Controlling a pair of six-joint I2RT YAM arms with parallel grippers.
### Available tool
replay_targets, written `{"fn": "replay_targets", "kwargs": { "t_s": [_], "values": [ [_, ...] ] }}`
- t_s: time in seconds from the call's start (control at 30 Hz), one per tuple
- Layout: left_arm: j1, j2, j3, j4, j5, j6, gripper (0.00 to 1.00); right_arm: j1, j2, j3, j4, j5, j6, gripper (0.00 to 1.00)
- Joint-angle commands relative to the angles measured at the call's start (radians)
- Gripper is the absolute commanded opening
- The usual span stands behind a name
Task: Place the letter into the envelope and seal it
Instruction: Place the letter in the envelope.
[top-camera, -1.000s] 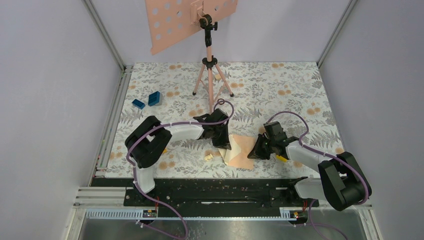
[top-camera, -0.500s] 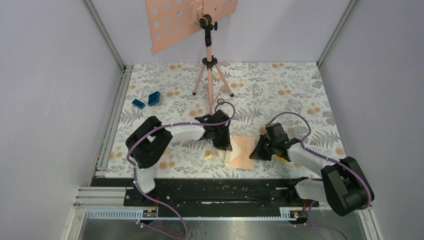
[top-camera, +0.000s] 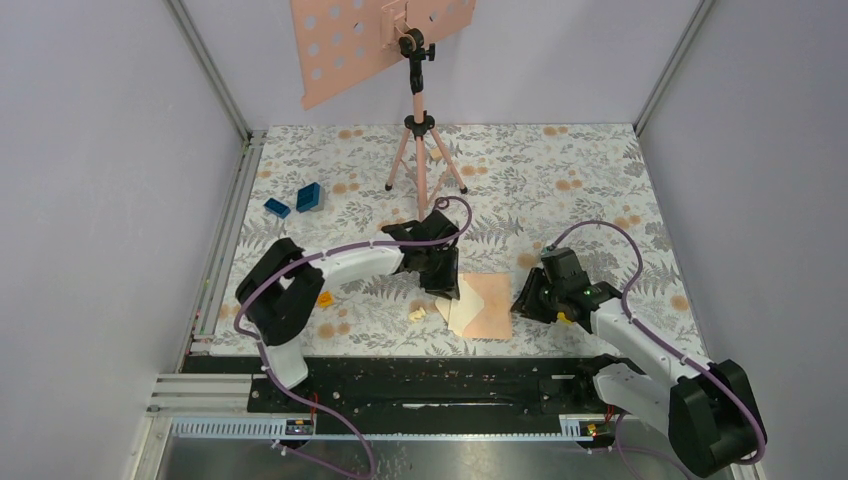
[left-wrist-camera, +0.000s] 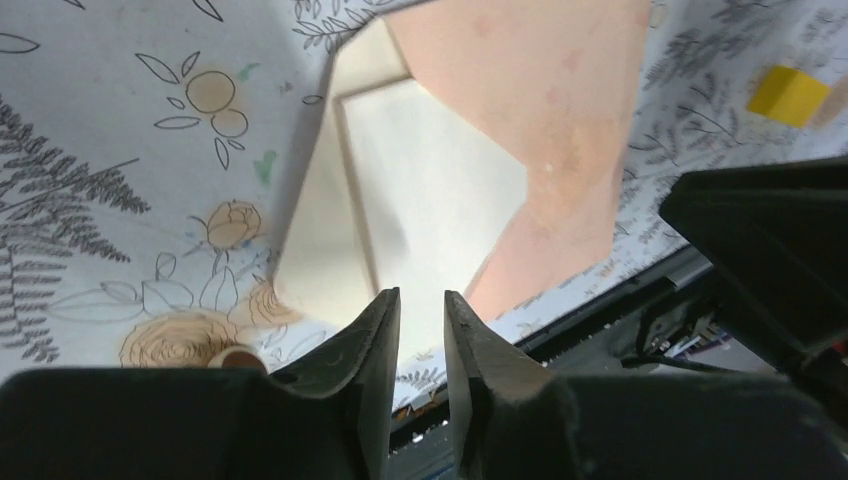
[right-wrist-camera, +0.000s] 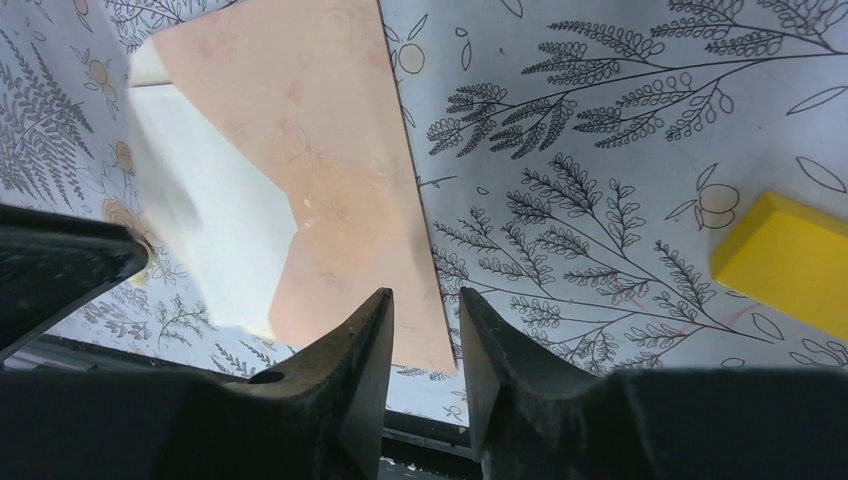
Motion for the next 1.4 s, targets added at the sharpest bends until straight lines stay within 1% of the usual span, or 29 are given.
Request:
{"fn": "replay_targets", "kwargs": {
  "t_s": [0.0, 0.1, 0.27, 0.37, 0.5, 0.6, 0.73, 0.77, 0.87, 1.0, 1.07, 1.17, 1.3, 1.37],
  "values": [
    [0.014, -0.1, 0.031, -0.014, -0.01, 0.028, 0.24, 0.0, -0.023, 0.037, -0.046, 0.044, -0.016, 0.4],
    [0.023, -0.099, 0.024, -0.017, -0.003, 0.031, 0.24, 0.001, -0.016, 0.037, -0.045, 0.051, -0.015, 0.43],
    [0.025, -0.069, 0.018, -0.026, -0.005, -0.008, 0.16, -0.018, 0.035, 0.045, -0.036, 0.076, -0.033, 0.43],
    [0.025, -0.044, 0.009, -0.013, 0.019, -0.027, 0.15, -0.047, 0.083, 0.046, -0.008, 0.042, -0.044, 0.43],
    [0.026, -0.031, -0.021, 0.043, 0.053, -0.048, 0.13, -0.051, 0.132, 0.034, 0.041, -0.014, -0.041, 0.43],
    [0.025, -0.015, -0.028, 0.05, 0.05, -0.056, 0.1, -0.052, 0.15, 0.023, 0.068, -0.026, -0.029, 0.42],
    [0.026, 0.011, -0.037, 0.065, 0.061, -0.066, 0.09, -0.052, 0.169, 0.022, 0.09, -0.038, -0.022, 0.42],
    [0.026, 0.015, -0.039, 0.074, 0.071, -0.071, 0.1, -0.052, 0.174, 0.023, 0.095, -0.042, -0.02, 0.42],
    [0.025, 0.029, -0.044, 0.092, 0.097, -0.08, 0.16, -0.051, 0.188, 0.021, 0.103, -0.053, -0.016, 0.42],
    [0.026, 0.035, -0.041, 0.094, 0.102, -0.081, 0.18, -0.051, 0.195, 0.009, 0.117, -0.061, -0.01, 0.42],
    [0.025, 0.034, -0.041, 0.093, 0.099, -0.08, 0.22, -0.052, 0.195, 0.006, 0.118, -0.064, -0.01, 0.42],
    [0.025, 0.022, -0.048, 0.093, 0.08, -0.077, 0.28, -0.051, 0.195, 0.001, 0.119, -0.065, -0.01, 0.42],
    [0.025, 0.01, -0.044, 0.052, 0.009, -0.076, 0.32, -0.052, 0.195, 0.002, 0.12, -0.067, -0.01, 0.42],
    [0.025, 0.01, -0.039, 0.045, 0.004, -0.067, 0.33, -0.052, 0.193, 0.003, 0.119, -0.068, -0.01, 0.42]
  ]
}}
